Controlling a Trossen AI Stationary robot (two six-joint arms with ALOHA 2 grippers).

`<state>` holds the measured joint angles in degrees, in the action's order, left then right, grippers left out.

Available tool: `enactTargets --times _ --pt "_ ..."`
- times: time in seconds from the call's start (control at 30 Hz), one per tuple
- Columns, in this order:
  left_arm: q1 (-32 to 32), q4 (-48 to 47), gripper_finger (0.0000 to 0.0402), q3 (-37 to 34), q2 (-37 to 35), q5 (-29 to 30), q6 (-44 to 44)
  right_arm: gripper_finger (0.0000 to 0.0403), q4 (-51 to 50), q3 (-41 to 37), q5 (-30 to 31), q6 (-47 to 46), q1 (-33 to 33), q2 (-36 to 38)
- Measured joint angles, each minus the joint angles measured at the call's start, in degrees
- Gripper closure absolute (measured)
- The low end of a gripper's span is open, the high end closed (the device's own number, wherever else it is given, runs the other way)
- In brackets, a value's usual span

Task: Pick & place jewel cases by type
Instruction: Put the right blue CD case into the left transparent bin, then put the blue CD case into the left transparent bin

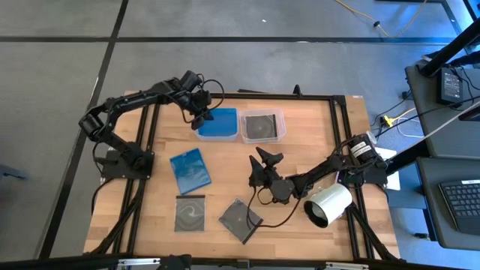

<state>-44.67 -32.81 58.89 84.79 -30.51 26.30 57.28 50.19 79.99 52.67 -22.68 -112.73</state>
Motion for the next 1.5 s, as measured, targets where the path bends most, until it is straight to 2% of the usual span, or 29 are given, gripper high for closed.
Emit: enactTargets --times 0.17,0.3,0.43,0.6,0.77,0.9,1.03,1.17,1.27,1.37,1.5 --pt "0.47 -0.01 0.0327 0.00 0.00 0.00 0.00 0.0135 0.00 0.00 0.00 0.00 0.00 0.00" --pt "0.45 -0.03 0.0299 0.00 0.00 0.43 -0.04 0.0135 -0.04 0.00 0.00 0.01 0.00 0.00" --pt "0.45 -0.26 0.0272 0.00 -1.33 5.09 0.00 0.0135 -0.07 0.00 0.00 0.00 0.00 0.00" --pt "0.23 -0.08 0.0259 0.00 -5.83 7.03 -0.53 0.0135 -0.12 0.00 0.00 0.00 0.00 0.00" --pt "0.65 -0.31 0.0260 0.00 -11.74 13.04 -5.82 0.0135 -0.12 0.00 0.00 0.01 0.00 0.00" --pt "1.97 -0.84 0.0262 0.00 -16.54 11.76 -12.49 0.0135 -0.14 0.00 0.00 -0.24 0.00 0.00" --pt "5.22 -3.99 0.0258 0.00 -21.19 12.14 -14.92 0.0135 -0.20 0.00 -0.84 -2.91 0.02 0.00" --pt "9.10 -9.54 0.0256 0.00 -24.64 13.00 -20.43 0.0135 -0.47 0.00 -4.34 -4.84 0.57 0.00" --pt "12.21 -10.85 0.0258 -1.33 -26.61 13.03 -24.81 0.0135 -1.54 0.00 -7.81 -11.23 1.76 0.00" --pt "14.71 -10.88 0.0256 -3.72 -28.09 14.41 -27.88 0.0135 -1.30 0.00 -16.40 -20.95 4.15 0.00" --pt "16.73 -11.11 0.0254 -6.43 -29.76 20.97 -32.30 0.0135 -1.54 0.00 -26.94 -24.10 7.76 0.00"
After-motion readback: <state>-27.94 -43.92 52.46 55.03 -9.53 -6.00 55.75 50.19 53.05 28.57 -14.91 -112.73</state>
